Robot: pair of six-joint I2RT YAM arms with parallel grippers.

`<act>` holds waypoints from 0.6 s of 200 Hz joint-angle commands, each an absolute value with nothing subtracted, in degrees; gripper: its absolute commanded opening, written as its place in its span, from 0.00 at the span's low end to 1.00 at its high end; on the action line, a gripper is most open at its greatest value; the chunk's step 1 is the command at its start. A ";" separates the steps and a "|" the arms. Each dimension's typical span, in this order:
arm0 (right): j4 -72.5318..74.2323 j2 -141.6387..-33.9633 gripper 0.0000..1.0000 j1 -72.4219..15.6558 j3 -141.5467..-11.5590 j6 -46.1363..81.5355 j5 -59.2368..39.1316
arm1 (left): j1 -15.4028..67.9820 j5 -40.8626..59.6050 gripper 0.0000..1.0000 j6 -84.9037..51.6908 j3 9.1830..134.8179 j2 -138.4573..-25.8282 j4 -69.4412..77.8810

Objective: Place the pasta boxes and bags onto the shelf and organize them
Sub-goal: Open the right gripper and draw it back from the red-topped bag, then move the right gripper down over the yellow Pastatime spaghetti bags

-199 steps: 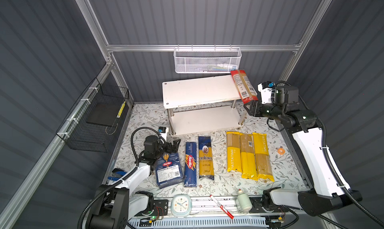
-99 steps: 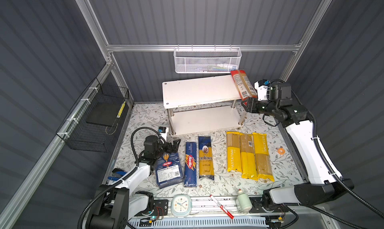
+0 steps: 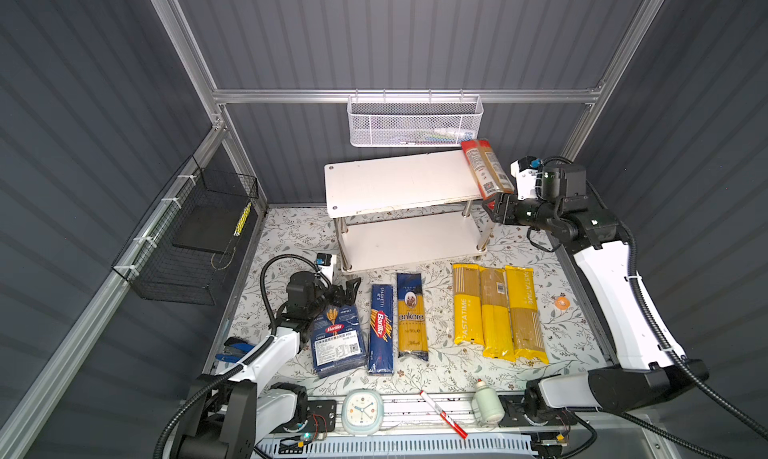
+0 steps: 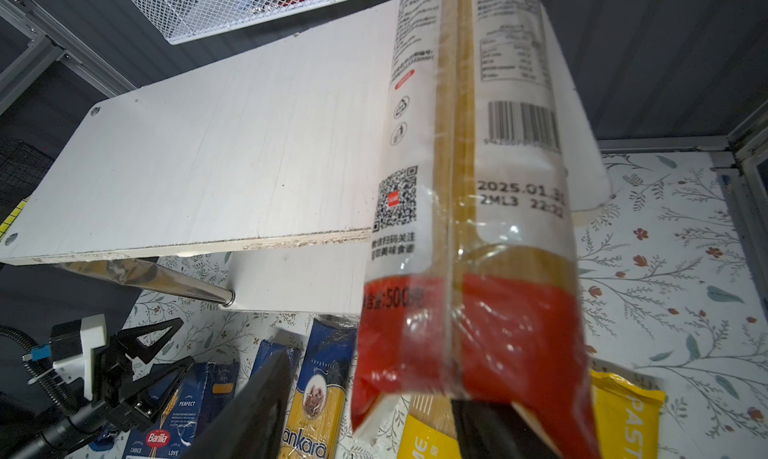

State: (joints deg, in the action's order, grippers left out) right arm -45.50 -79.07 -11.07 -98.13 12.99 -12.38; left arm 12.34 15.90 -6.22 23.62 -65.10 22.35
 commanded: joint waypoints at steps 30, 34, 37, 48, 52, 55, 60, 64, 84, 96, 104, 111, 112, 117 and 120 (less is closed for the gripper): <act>-46.13 -69.34 0.65 -11.07 -90.99 13.56 -11.95 | 12.22 15.21 0.99 -6.02 22.32 -63.45 23.58; -45.81 -68.43 0.65 -11.07 -89.90 13.70 -11.95 | 12.24 15.23 0.99 -5.98 22.28 -63.27 23.64; -45.61 -67.77 0.65 -11.15 -89.13 13.77 -11.96 | 12.22 15.22 0.99 -6.02 22.24 -63.16 23.68; -45.06 -65.30 0.65 -11.20 -86.55 14.06 -12.38 | 12.22 15.14 0.99 -6.02 21.83 -62.75 23.83; -44.95 -64.63 0.65 -11.29 -85.79 14.14 -12.46 | 12.22 15.07 0.99 -6.06 21.78 -62.55 23.95; -44.98 -64.55 0.65 -11.33 -85.18 14.24 -12.46 | 12.22 14.84 0.99 -6.04 21.64 -62.35 23.99; -44.98 -62.54 0.65 -11.42 -84.22 14.64 -12.63 | 12.22 14.75 0.99 -6.19 21.48 -62.16 24.00; -44.94 -61.84 0.65 -11.49 -83.44 14.74 -12.99 | 12.22 14.74 0.99 -6.16 21.45 -62.07 24.06; -46.33 -60.02 0.65 -12.06 -80.65 15.03 -15.44 | 12.22 14.74 0.99 -6.06 21.36 -61.96 24.08; -46.76 -58.91 0.65 -12.68 -78.55 14.65 -16.65 | 12.22 14.63 0.99 -6.06 21.19 -61.71 24.17; -45.69 -57.73 0.65 -13.29 -76.41 14.51 -18.03 | 12.22 14.48 0.99 -6.12 20.97 -61.41 24.26; -43.78 -56.19 0.66 -13.92 -74.09 14.20 -20.56 | 12.22 14.37 0.99 -6.28 20.79 -61.18 24.46; -43.51 -56.00 0.66 -13.99 -73.65 14.17 -21.05 | 12.22 14.35 0.99 -6.31 20.76 -61.13 24.45; -42.04 -55.02 0.66 -14.54 -72.16 14.20 -22.07 | 12.22 14.18 0.99 -6.39 20.73 -61.03 24.45; -41.29 -54.46 0.66 -15.01 -71.42 14.49 -22.07 | 12.22 14.15 0.99 -6.32 20.70 -60.98 24.44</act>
